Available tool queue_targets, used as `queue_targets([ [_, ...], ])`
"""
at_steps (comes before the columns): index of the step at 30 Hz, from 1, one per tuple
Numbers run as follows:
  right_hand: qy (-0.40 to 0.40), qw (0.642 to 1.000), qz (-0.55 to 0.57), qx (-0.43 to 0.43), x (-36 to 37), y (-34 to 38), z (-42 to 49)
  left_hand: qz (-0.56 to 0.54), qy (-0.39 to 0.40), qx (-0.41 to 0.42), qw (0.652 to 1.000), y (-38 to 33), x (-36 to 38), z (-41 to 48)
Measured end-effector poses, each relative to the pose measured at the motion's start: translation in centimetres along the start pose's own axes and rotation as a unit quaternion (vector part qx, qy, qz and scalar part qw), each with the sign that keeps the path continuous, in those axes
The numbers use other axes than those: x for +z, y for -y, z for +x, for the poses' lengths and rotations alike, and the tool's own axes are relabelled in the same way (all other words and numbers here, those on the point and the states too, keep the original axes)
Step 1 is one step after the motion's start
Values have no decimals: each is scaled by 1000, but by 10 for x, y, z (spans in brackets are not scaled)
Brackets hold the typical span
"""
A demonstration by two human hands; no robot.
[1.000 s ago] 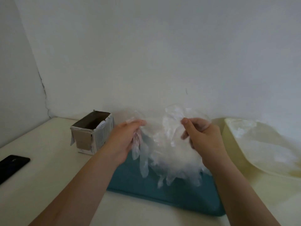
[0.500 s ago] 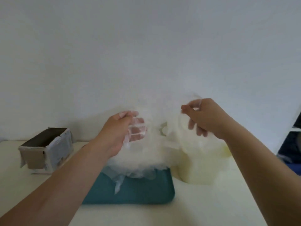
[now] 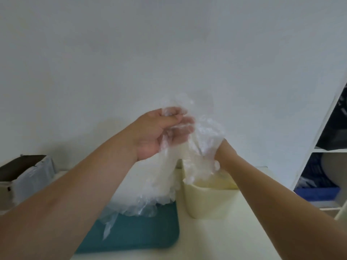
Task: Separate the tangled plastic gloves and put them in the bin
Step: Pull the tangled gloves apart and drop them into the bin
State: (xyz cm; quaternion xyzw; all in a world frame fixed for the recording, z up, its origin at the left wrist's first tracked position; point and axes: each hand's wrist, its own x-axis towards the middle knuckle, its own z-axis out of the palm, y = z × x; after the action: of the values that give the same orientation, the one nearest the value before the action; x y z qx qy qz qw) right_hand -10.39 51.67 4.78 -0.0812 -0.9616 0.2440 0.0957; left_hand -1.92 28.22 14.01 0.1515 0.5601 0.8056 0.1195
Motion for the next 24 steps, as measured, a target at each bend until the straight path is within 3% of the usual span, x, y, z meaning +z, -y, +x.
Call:
queue_targets([
  [3, 0, 985, 173, -4, -12, -5, -3, 49, -51, -46, 996, 29, 15, 31],
  [5, -51, 966, 252, -19, -36, -6, -8, 127, -86, -61, 986, 47, 23, 47],
  [9, -208, 971, 98, -71, -75, -15, -26, 237, -116, -92, 960, 75, 32, 73],
  [11, -223, 963, 104, -106, -83, -10, -43, 264, -127, -95, 951, 83, 37, 81],
  [13, -148, 975, 94, -133, -84, 5, -64, 262, -140, -107, 949, 86, 41, 82],
  [15, 6, 990, 53, -127, -71, 19, -80, 253, -151, -110, 949, 89, 40, 86],
  [17, 147, 984, 17, -104, -53, 29, -90, 250, -159, -107, 949, 89, 39, 88],
  [24, 263, 951, -156, -52, -3, 27, -58, 192, -215, -33, 957, 80, -4, 79],
])
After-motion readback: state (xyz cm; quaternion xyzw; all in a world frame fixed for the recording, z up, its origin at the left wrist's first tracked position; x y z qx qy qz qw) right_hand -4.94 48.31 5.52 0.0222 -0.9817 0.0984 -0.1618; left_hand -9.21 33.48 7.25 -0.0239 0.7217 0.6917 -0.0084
